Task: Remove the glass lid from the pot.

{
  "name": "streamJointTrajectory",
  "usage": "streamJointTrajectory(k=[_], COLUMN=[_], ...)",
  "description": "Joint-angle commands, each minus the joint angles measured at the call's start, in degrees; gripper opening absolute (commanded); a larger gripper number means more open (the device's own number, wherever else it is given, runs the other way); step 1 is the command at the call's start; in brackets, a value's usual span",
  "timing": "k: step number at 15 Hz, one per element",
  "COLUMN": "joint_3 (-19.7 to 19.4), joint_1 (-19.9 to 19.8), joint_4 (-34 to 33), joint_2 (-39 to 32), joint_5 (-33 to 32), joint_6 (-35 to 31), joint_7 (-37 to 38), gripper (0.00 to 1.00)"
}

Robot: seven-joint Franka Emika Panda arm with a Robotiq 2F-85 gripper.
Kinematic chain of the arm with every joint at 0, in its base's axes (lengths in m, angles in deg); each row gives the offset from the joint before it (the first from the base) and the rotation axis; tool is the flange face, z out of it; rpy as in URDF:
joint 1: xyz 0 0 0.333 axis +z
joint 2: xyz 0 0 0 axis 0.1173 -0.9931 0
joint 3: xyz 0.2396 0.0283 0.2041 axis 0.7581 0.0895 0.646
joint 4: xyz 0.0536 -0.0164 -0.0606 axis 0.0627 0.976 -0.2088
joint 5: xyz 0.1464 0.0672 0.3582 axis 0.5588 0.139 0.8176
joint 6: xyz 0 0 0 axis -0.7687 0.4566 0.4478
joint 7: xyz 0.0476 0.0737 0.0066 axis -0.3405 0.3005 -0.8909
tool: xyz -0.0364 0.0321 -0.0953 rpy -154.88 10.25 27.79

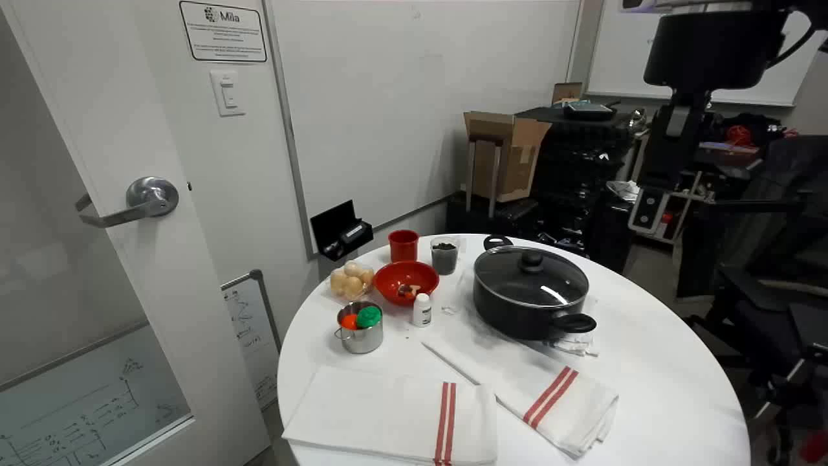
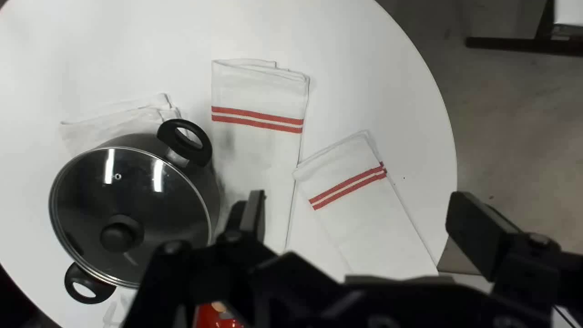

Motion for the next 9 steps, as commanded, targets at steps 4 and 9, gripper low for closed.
streamJointTrajectory(k=[4, 9], joint_3=[-1.08, -1.36], joint_1=[1.1, 1.0], joint_4=[-0.07, -0.47], joint_2=[-0.05, -0.59], joint_5=[-0.24, 0.02], joint_6=[0.11, 0.11], joint_7=[0.16, -0.21], gripper=[1.0, 1.0])
